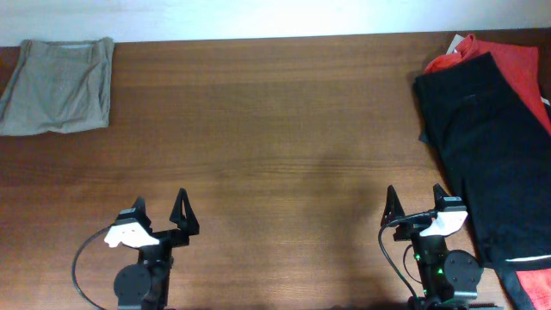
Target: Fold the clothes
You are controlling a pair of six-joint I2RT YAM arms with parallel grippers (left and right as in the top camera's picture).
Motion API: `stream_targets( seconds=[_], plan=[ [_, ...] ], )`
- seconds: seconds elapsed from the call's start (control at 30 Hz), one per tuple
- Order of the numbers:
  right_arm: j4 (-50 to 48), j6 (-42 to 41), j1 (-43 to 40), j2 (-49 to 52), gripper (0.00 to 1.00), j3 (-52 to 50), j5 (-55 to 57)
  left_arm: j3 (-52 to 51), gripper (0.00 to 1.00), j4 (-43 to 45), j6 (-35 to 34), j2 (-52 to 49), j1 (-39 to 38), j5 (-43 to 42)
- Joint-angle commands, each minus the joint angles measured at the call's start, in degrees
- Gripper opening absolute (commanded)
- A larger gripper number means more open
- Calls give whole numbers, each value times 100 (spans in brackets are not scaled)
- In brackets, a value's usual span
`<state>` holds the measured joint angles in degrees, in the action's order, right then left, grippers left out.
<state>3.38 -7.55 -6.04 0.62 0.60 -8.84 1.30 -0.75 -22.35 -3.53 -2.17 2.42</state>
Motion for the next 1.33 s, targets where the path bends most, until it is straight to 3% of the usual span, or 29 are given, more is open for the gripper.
stream_targets(
  seconds=[0.0, 0.2, 1.3],
  plan=[
    [31, -42, -37, -42, 99, -28, 9, -83, 99, -356, 326, 328, 232, 107],
    [31, -42, -37, -42, 99, -28, 9, -83, 99, -400, 1818, 328, 258, -153],
    [31, -39, -37, -44, 99, -28, 9, -79, 99, -398, 1814, 323, 258, -155]
  ],
)
